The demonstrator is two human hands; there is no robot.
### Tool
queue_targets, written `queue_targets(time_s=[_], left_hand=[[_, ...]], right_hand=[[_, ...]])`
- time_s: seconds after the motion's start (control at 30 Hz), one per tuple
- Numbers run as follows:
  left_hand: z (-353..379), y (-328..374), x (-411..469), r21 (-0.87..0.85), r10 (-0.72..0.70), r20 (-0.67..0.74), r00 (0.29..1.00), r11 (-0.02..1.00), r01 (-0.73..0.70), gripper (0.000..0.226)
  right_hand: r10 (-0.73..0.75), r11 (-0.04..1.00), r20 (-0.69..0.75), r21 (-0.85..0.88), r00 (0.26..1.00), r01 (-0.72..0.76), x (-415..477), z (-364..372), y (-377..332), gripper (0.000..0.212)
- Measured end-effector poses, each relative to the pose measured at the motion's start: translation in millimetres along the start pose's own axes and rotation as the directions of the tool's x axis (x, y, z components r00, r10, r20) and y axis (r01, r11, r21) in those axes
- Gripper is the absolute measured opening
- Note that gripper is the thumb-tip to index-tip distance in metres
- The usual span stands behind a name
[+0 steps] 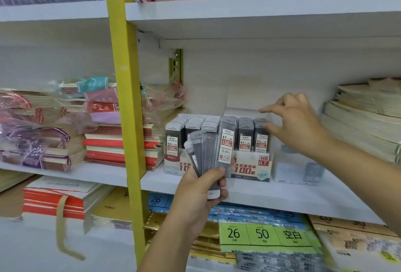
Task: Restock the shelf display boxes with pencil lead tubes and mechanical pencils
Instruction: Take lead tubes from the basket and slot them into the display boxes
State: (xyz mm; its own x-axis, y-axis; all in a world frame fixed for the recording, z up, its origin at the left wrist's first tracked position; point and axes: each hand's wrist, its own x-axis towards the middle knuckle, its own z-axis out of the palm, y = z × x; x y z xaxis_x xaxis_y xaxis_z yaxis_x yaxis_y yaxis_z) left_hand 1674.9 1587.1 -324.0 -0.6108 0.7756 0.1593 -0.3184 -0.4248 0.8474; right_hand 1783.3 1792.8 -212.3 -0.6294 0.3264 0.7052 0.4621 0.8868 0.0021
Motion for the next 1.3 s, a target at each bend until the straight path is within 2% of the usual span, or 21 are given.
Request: queue_targets(time_s=[0.03, 0.1, 0.17, 0.23, 0.27, 0.33, 0.37, 0.4, 0.47, 0.5, 0.57, 0.67, 0.77, 0.87, 0.9, 1.03, 1.13, 1.2, 1.23, 1.3], left_hand=[[1, 0, 0, -0.002, -0.004, 0.008, 1.0, 1.0, 0.004, 0.025], [3, 0, 0, -0.002, -0.014, 0.032, 0.999, 1.0, 0.014, 0.029], [7, 1, -1, -0.003, -0.022, 0.078, 0.997, 1.0, 0.022, 0.027], [10, -1, -2, 0.016, -0.024, 0.109, 0.994, 1.0, 0.022, 0.023], [11, -2, -3, 0.025, -0.026, 0.11, 0.994, 0.999, 0.024, 0.023], [10, -3, -3, 0.019, -0.039, 0.098, 0.994, 0.999, 0.037, 0.029], [9, -3, -2, 0.0, -0.049, 0.092, 0.995, 0.999, 0.049, 0.032], [7, -2, -2, -0.031, -0.059, 0.091, 0.994, 0.998, 0.062, 0.031], [3, -1, -2, -0.08, -0.068, 0.093, 0.993, 0.994, 0.075, 0.024], [2, -1, -1, -0.075, -0.064, 0.088, 0.994, 0.995, 0.071, 0.018], [0, -2, -1, -0.029, -0.052, 0.08, 0.995, 0.998, 0.054, 0.016], [3, -3, -1, 0.031, -0.039, 0.097, 0.995, 0.999, 0.036, 0.037], [3, -4, -2, 0.047, -0.032, 0.099, 0.995, 0.999, 0.027, 0.046], [1, -6, -2, 0.041, -0.029, 0.096, 0.995, 0.999, 0.025, 0.042], [0, -5, -2, 0.041, -0.028, 0.098, 0.995, 0.999, 0.024, 0.042], [-1, -6, -2, 0.041, -0.031, 0.098, 0.995, 0.999, 0.027, 0.041], [-1, -7, -1, 0.037, -0.024, 0.096, 0.995, 0.999, 0.02, 0.037], [0, -6, -2, 0.043, -0.02, 0.103, 0.995, 0.999, 0.016, 0.04], [0, -5, -2, 0.05, -0.018, 0.108, 0.994, 0.999, 0.013, 0.041], [1, -5, -3, 0.066, -0.013, 0.122, 0.992, 0.998, 0.005, 0.042]], right_hand=[[-0.003, 0.999, -0.036, 0.053, 0.999, 0.005, -4, -3, -7, 0.032], [0.019, 0.935, 0.016, 0.354, 1.0, -0.024, -14, -10, -26, 0.029], [0.009, 0.727, 0.201, 0.671, 0.98, -0.145, -25, -12, -47, 0.028], [-0.032, 0.579, 0.322, 0.778, 0.946, -0.245, -31, -12, -59, 0.026], [-0.019, 0.55, 0.324, 0.794, 0.946, -0.26, -31, -13, -60, 0.024], [0.086, 0.509, 0.221, 0.828, 0.972, -0.233, -26, -20, -54, 0.018], [0.142, 0.521, 0.128, 0.833, 0.982, -0.184, -22, -24, -47, 0.017], [0.167, 0.579, 0.025, 0.807, 0.986, -0.119, -19, -29, -38, 0.016], [0.119, 0.772, -0.098, 0.634, 0.988, -0.031, -15, -36, -21, 0.016], [0.076, 0.848, -0.091, 0.529, 0.993, -0.017, -14, -37, -13, 0.019], [0.026, 0.918, -0.016, 0.396, 1.0, -0.018, -14, -33, -5, 0.019], [-0.056, 0.963, 0.032, 0.264, 0.998, 0.045, -16, -22, -3, 0.012], [-0.095, 0.975, 0.058, 0.207, 0.994, 0.081, -12, -11, -1, 0.009], [-0.024, 0.949, 0.084, 0.314, 0.996, -0.004, -8, -5, 0, 0.023], [-0.018, 0.953, 0.076, 0.301, 0.997, -0.006, -7, -3, 1, 0.024], [0.011, 0.995, 0.037, 0.095, 0.999, -0.015, -5, 1, 4, 0.014], [0.025, 0.998, -0.022, 0.064, 0.999, -0.024, -9, 0, 0, 0.018], [0.005, 0.985, -0.084, 0.173, 0.996, 0.009, -18, -7, -13, 0.017], [0.004, 0.961, -0.069, 0.276, 0.998, 0.015, -24, -10, -22, 0.018], [-0.01, 0.855, 0.059, 0.518, 0.998, -0.023, -37, -11, -43, 0.023]])
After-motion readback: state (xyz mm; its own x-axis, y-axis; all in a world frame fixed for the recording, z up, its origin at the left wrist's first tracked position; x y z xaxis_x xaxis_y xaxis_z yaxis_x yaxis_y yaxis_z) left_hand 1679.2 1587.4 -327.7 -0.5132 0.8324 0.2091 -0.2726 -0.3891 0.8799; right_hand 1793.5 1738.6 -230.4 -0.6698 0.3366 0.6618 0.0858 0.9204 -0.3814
